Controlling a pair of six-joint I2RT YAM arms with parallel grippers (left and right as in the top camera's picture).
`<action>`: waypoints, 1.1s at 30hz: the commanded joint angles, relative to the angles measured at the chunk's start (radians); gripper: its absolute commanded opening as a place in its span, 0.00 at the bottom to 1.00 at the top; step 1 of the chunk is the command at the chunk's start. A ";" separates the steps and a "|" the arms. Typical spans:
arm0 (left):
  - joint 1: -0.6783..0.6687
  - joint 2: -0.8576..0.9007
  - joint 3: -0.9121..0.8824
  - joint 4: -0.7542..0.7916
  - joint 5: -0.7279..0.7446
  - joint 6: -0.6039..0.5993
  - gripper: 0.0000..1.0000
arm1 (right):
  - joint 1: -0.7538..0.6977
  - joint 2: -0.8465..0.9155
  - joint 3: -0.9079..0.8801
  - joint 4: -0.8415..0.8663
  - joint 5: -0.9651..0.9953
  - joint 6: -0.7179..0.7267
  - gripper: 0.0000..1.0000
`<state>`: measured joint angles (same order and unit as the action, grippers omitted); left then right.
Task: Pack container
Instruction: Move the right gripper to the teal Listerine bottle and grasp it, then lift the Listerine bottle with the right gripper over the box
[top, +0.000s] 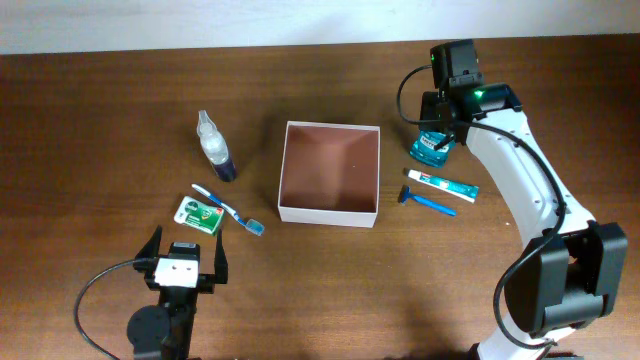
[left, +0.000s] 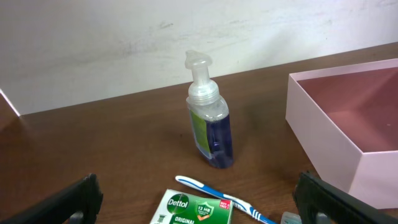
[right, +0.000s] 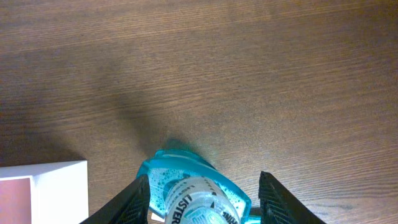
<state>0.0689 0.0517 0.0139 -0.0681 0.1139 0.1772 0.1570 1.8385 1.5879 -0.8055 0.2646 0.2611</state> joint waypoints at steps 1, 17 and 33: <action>0.004 -0.002 -0.005 -0.003 -0.010 -0.005 0.99 | -0.001 0.010 0.020 -0.009 -0.001 0.030 0.50; 0.004 -0.002 -0.005 -0.003 -0.010 -0.005 0.99 | -0.002 0.027 0.020 0.015 0.002 0.092 0.41; 0.004 -0.002 -0.005 -0.003 -0.010 -0.005 0.99 | -0.031 0.058 0.022 0.017 0.002 0.092 0.37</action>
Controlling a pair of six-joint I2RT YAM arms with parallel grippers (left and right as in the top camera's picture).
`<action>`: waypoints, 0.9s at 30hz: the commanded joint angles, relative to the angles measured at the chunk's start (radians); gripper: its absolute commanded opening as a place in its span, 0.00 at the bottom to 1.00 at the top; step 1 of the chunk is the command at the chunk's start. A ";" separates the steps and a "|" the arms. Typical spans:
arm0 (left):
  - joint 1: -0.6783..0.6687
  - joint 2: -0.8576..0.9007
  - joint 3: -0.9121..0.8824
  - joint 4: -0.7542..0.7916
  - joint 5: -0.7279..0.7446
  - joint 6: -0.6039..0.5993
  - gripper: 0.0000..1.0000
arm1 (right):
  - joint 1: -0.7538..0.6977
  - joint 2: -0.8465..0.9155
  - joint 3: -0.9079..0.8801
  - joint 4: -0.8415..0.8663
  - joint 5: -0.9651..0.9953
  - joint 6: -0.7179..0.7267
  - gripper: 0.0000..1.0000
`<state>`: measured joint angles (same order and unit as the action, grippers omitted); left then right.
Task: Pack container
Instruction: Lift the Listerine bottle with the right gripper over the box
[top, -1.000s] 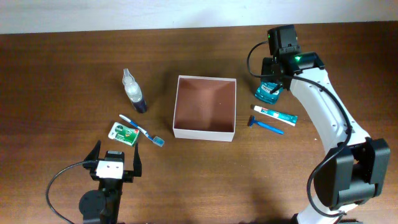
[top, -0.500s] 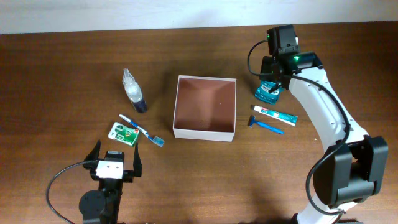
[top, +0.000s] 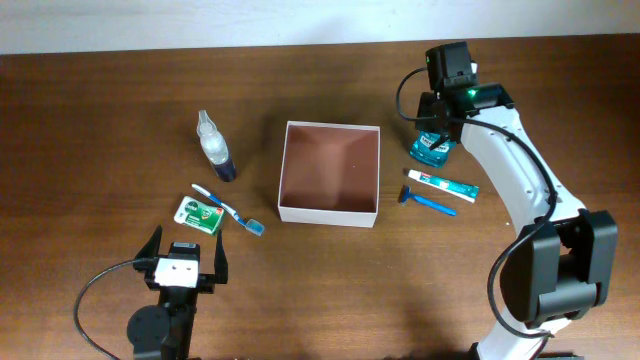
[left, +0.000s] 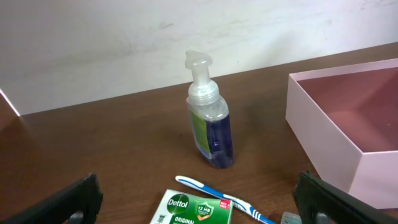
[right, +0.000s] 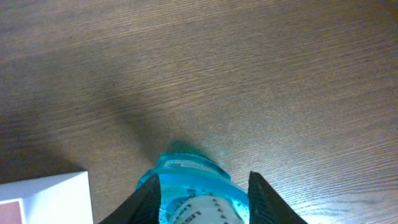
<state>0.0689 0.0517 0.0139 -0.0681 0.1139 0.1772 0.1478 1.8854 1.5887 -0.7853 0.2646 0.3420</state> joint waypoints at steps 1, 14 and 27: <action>0.004 -0.002 -0.005 -0.003 -0.010 -0.005 0.99 | -0.031 0.011 0.022 -0.004 0.002 0.007 0.37; 0.004 -0.002 -0.005 -0.003 -0.010 -0.005 0.99 | -0.047 -0.046 0.024 -0.020 -0.007 -0.097 0.19; 0.004 -0.002 -0.005 -0.003 -0.010 -0.005 1.00 | 0.117 -0.218 0.184 -0.075 -0.017 -0.211 0.17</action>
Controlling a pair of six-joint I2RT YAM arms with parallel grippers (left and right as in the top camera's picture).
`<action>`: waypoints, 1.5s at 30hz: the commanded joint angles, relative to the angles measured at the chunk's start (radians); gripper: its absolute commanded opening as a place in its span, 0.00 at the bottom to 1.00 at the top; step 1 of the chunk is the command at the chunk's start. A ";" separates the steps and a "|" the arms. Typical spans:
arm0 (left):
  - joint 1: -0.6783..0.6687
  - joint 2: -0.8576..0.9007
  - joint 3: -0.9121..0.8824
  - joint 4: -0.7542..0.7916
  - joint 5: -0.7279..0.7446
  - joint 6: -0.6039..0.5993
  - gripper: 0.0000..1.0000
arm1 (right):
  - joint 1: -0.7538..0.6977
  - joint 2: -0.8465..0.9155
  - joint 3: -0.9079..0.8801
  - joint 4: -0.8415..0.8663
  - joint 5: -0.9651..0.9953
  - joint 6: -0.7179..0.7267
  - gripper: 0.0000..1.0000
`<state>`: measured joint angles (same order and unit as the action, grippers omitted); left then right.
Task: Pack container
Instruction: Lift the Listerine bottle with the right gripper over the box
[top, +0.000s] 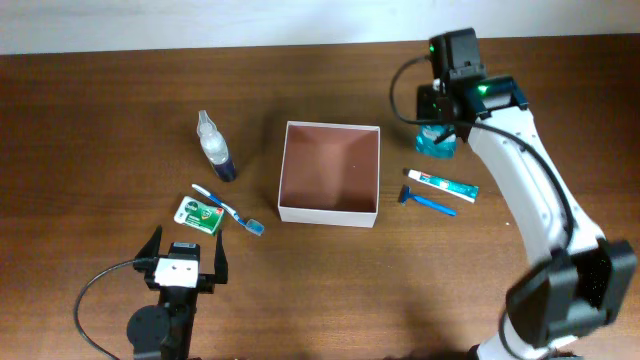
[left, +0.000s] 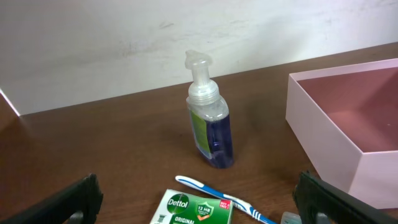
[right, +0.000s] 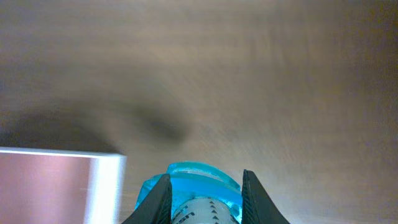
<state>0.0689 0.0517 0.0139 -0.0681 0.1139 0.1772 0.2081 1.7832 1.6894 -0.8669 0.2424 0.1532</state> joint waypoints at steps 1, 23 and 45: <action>0.004 -0.002 -0.005 -0.003 -0.010 -0.005 0.99 | 0.087 -0.138 0.096 0.006 0.005 -0.021 0.17; 0.004 -0.002 -0.005 -0.003 -0.010 -0.005 0.99 | 0.316 -0.064 0.100 0.090 0.005 0.209 0.16; 0.004 -0.002 -0.005 -0.003 -0.010 -0.005 0.99 | 0.315 0.173 0.100 0.116 0.115 0.222 0.16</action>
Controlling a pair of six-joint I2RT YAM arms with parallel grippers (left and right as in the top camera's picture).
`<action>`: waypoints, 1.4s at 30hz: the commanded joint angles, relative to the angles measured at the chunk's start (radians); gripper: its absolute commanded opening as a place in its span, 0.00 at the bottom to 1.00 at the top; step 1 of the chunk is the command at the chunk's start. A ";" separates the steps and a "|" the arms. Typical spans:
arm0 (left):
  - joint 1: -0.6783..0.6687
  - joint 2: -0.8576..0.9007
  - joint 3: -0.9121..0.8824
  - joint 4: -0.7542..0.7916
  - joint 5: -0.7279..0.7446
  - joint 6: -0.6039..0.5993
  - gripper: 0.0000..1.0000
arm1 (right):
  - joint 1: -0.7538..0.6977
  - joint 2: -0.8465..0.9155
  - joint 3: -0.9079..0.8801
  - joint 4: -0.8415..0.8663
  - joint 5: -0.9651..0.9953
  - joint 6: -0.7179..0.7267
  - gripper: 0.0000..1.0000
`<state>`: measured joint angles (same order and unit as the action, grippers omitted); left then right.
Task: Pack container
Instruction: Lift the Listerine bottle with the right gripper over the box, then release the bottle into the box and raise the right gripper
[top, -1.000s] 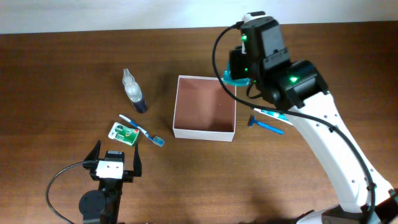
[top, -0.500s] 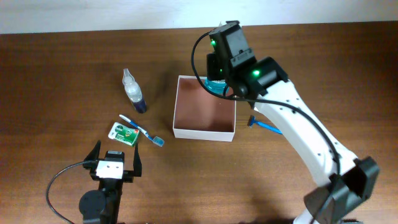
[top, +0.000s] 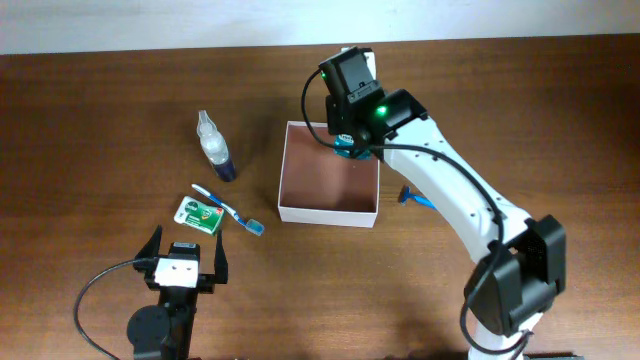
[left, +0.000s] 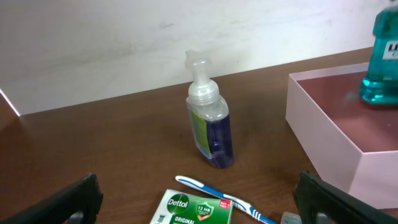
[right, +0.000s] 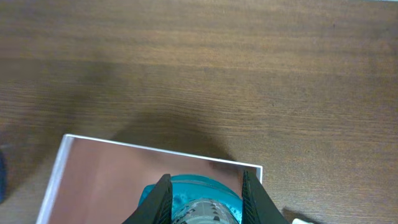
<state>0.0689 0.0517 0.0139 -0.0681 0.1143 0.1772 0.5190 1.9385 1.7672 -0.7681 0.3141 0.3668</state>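
The white box (top: 290, 212) with a brown inside stands mid-table; its rim (right: 155, 149) shows in the right wrist view. My right gripper (top: 347, 138) is shut on the teal mouthwash bottle (top: 346, 150) and holds it over the box's far right corner; the bottle (right: 198, 198) sits between the fingers (right: 163, 193). From the left wrist view the bottle (left: 384, 62) hangs above the box (left: 323, 134). My left gripper (top: 182, 262) stands open near the front edge, its fingers (left: 74, 198) wide apart.
A pump bottle (top: 215, 148) stands left of the box. A green soap pack (top: 200, 212) and a blue toothbrush (top: 230, 210) lie in front of it. A blue razor (top: 415, 197) lies right of the box, partly under my right arm.
My right gripper has moved left with the mouthwash bottle, from right of the box to over the box's far right corner. The left arm has not moved.
My right gripper stood around the mouthwash bottle lying right of the box, then closed in on it. Then it held the bottle lifted beside the box. Now the bottle hangs over the box. The left gripper stayed open throughout.
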 joint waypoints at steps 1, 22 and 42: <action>0.004 -0.002 -0.005 -0.003 -0.010 -0.005 0.99 | 0.004 0.025 0.023 0.018 0.043 0.008 0.16; 0.004 -0.002 -0.005 -0.003 -0.010 -0.005 0.99 | 0.003 0.054 0.028 0.008 0.098 -0.002 0.54; 0.004 -0.002 -0.005 -0.003 -0.010 -0.005 0.99 | -0.249 -0.256 0.113 -0.347 0.072 0.035 0.04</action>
<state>0.0689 0.0517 0.0139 -0.0681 0.1143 0.1772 0.3710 1.6512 1.8927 -1.0725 0.4038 0.3737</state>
